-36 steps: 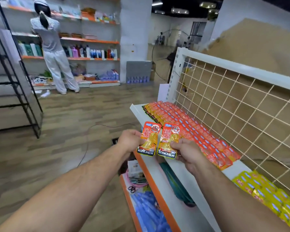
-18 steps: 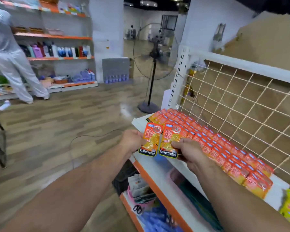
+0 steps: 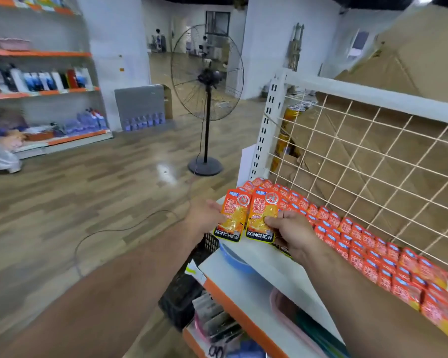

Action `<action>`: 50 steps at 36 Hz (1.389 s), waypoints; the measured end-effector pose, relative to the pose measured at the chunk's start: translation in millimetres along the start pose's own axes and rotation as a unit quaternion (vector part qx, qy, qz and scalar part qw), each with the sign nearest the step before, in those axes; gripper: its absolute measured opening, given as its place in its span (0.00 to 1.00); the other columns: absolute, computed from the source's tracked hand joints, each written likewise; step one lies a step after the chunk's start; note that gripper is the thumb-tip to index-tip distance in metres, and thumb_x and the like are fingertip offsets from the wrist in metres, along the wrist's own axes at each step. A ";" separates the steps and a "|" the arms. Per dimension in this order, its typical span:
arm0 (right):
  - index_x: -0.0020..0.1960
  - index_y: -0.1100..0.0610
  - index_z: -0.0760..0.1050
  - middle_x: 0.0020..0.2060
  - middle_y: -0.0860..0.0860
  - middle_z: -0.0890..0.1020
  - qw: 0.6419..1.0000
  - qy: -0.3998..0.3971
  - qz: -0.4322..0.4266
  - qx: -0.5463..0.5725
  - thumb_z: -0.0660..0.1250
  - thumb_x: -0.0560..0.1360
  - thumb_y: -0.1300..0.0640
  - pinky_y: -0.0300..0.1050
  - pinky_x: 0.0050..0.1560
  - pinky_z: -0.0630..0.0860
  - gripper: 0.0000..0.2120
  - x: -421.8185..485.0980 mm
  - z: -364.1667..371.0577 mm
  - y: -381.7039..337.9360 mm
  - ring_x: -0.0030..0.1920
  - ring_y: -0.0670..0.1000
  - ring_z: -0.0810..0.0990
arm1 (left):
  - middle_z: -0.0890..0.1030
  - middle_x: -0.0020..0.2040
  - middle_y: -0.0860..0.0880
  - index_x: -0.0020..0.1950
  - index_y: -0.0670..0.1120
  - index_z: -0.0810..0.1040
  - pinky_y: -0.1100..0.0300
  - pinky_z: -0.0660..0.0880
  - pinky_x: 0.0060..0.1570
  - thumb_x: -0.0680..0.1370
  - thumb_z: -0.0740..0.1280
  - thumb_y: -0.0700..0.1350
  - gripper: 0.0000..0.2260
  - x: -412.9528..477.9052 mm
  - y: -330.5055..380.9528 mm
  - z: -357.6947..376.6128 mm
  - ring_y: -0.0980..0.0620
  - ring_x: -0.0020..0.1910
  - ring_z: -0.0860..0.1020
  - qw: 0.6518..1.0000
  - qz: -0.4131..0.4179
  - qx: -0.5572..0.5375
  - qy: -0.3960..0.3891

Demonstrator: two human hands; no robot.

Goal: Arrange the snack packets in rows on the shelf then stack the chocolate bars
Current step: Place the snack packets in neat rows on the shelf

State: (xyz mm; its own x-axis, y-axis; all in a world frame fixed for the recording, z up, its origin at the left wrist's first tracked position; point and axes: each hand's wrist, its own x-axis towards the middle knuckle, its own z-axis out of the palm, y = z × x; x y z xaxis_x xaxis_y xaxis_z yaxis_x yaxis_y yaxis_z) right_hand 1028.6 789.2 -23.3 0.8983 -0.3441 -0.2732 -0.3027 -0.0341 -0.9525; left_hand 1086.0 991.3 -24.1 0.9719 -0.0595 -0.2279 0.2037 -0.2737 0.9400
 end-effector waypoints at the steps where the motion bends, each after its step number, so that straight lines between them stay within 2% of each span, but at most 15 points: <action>1: 0.33 0.53 0.67 0.27 0.51 0.74 1.000 0.004 -0.002 0.003 0.73 0.74 0.64 0.38 0.26 0.66 0.18 5.6 3.5 -2.0 0.27 0.49 0.70 | 0.81 0.41 0.44 0.42 0.42 0.80 0.62 0.71 0.34 0.69 0.74 0.31 0.08 7.4 0.7 -1.8 0.50 0.38 0.77 1.000 0.000 0.006 -0.003; 5: 0.34 0.53 0.67 0.25 0.50 0.73 1.000 0.008 -0.007 0.000 0.72 0.74 0.65 0.36 0.22 0.64 0.18 22.8 14.9 -9.2 0.24 0.48 0.69 | 0.83 0.47 0.45 0.46 0.43 0.82 0.61 0.71 0.39 0.68 0.75 0.34 0.09 42.4 1.8 -7.0 0.50 0.41 0.77 0.999 0.000 0.039 -0.022; 8: 0.35 0.54 0.66 0.30 0.56 0.69 1.000 0.014 -0.004 -0.008 0.73 0.74 0.65 0.38 0.21 0.63 0.17 35.4 17.8 -9.4 0.25 0.50 0.65 | 0.84 0.44 0.45 0.41 0.45 0.81 0.55 0.77 0.45 0.67 0.76 0.34 0.08 66.2 3.7 -6.5 0.47 0.43 0.80 0.997 0.006 0.075 -0.035; 13: 0.35 0.53 0.65 0.32 0.57 0.67 0.999 0.048 0.010 0.000 0.72 0.74 0.66 0.36 0.22 0.62 0.18 43.0 20.2 -7.6 0.27 0.51 0.65 | 0.77 0.34 0.48 0.37 0.45 0.78 0.63 0.69 0.31 0.70 0.75 0.33 0.09 92.1 5.8 -2.7 0.55 0.32 0.73 0.987 0.029 0.138 -0.075; 16: 0.35 0.53 0.64 0.30 0.56 0.68 0.997 0.077 0.018 -0.001 0.72 0.75 0.67 0.37 0.20 0.62 0.20 44.9 23.9 -6.7 0.25 0.50 0.65 | 0.78 0.35 0.48 0.39 0.43 0.81 0.62 0.70 0.31 0.71 0.74 0.35 0.05 107.9 4.4 -2.4 0.52 0.36 0.76 0.973 0.059 0.201 -0.098; 20: 0.34 0.53 0.63 0.28 0.54 0.68 0.992 0.120 0.023 -0.011 0.72 0.74 0.66 0.38 0.20 0.64 0.20 41.4 31.4 -6.0 0.23 0.48 0.65 | 0.79 0.39 0.42 0.40 0.38 0.81 0.50 0.76 0.42 0.70 0.74 0.36 0.03 122.5 -0.9 -2.5 0.47 0.40 0.75 0.951 0.083 0.265 -0.135; 22: 0.34 0.53 0.63 0.27 0.54 0.68 0.990 0.140 0.024 -0.005 0.72 0.74 0.66 0.38 0.22 0.62 0.20 39.9 34.9 -6.5 0.23 0.48 0.65 | 0.80 0.39 0.40 0.39 0.39 0.80 0.52 0.75 0.40 0.71 0.73 0.37 0.03 127.1 -0.6 -4.0 0.46 0.39 0.76 0.944 0.094 0.279 -0.150; 26: 0.35 0.53 0.64 0.28 0.55 0.66 0.983 0.183 0.025 0.006 0.74 0.72 0.65 0.40 0.25 0.59 0.19 34.5 47.3 -2.8 0.24 0.50 0.62 | 0.83 0.47 0.43 0.47 0.40 0.83 0.57 0.74 0.43 0.73 0.73 0.39 0.05 134.4 -1.1 -6.1 0.48 0.43 0.78 0.929 0.114 0.306 -0.175; 31: 0.35 0.55 0.68 0.25 0.50 0.70 0.972 0.232 0.042 0.012 0.74 0.72 0.65 0.39 0.25 0.62 0.17 22.1 66.6 4.4 0.23 0.46 0.67 | 0.84 0.48 0.46 0.49 0.43 0.83 0.55 0.78 0.48 0.72 0.71 0.48 0.10 134.8 0.6 -11.8 0.46 0.48 0.82 0.892 0.151 0.378 -0.198; 34: 0.35 0.56 0.69 0.26 0.52 0.73 0.969 0.244 0.050 0.008 0.74 0.73 0.65 0.39 0.26 0.64 0.15 17.5 76.7 6.0 0.26 0.50 0.70 | 0.84 0.48 0.48 0.49 0.45 0.82 0.57 0.76 0.47 0.73 0.71 0.48 0.09 134.0 2.8 -17.7 0.47 0.49 0.81 0.879 0.176 0.390 -0.212; 38: 0.37 0.57 0.71 0.27 0.55 0.75 0.965 0.256 0.060 -0.007 0.72 0.73 0.66 0.40 0.25 0.64 0.13 16.4 88.7 7.2 0.23 0.49 0.68 | 0.83 0.45 0.46 0.40 0.47 0.78 0.59 0.71 0.40 0.73 0.72 0.47 0.06 134.7 -0.8 -20.3 0.47 0.48 0.81 0.885 0.195 0.359 -0.222; 42: 0.38 0.58 0.72 0.29 0.55 0.75 0.960 0.267 0.074 -0.045 0.72 0.74 0.65 0.42 0.27 0.66 0.11 20.4 97.2 4.8 0.24 0.51 0.69 | 0.81 0.42 0.45 0.32 0.48 0.71 0.58 0.72 0.40 0.73 0.73 0.43 0.14 135.7 -5.0 -20.3 0.46 0.44 0.80 0.902 0.194 0.318 -0.219; 45: 0.38 0.58 0.72 0.29 0.55 0.75 0.951 0.289 0.077 -0.074 0.73 0.73 0.63 0.44 0.29 0.67 0.10 27.2 100.4 0.7 0.27 0.53 0.70 | 0.79 0.43 0.47 0.34 0.50 0.71 0.56 0.74 0.46 0.74 0.73 0.44 0.13 139.4 -7.2 -24.1 0.47 0.45 0.78 0.916 0.193 0.285 -0.205; 47: 0.39 0.58 0.74 0.32 0.56 0.75 0.947 0.297 0.083 -0.092 0.74 0.73 0.63 0.46 0.32 0.68 0.09 31.9 102.3 -0.4 0.30 0.53 0.70 | 0.80 0.47 0.49 0.40 0.50 0.74 0.56 0.75 0.49 0.75 0.72 0.46 0.08 144.8 -9.0 -27.2 0.48 0.49 0.79 0.925 0.193 0.268 -0.190; 50: 0.44 0.61 0.78 0.33 0.55 0.77 0.952 0.277 0.096 -0.095 0.74 0.72 0.64 0.42 0.30 0.67 0.05 35.5 106.8 -1.5 0.29 0.52 0.71 | 0.81 0.48 0.51 0.46 0.49 0.76 0.55 0.76 0.51 0.75 0.69 0.46 0.03 150.7 -8.6 -32.5 0.48 0.49 0.78 0.928 0.200 0.258 -0.181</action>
State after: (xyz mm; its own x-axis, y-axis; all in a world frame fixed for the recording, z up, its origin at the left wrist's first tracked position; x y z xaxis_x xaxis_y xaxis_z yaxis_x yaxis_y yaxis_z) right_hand 1095.0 877.2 -45.9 0.5316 -0.8005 -0.2769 -0.5429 -0.0711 -0.8368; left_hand 1234.5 1016.0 -58.3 0.8352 -0.5481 -0.0442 -0.3399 -0.5777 0.7421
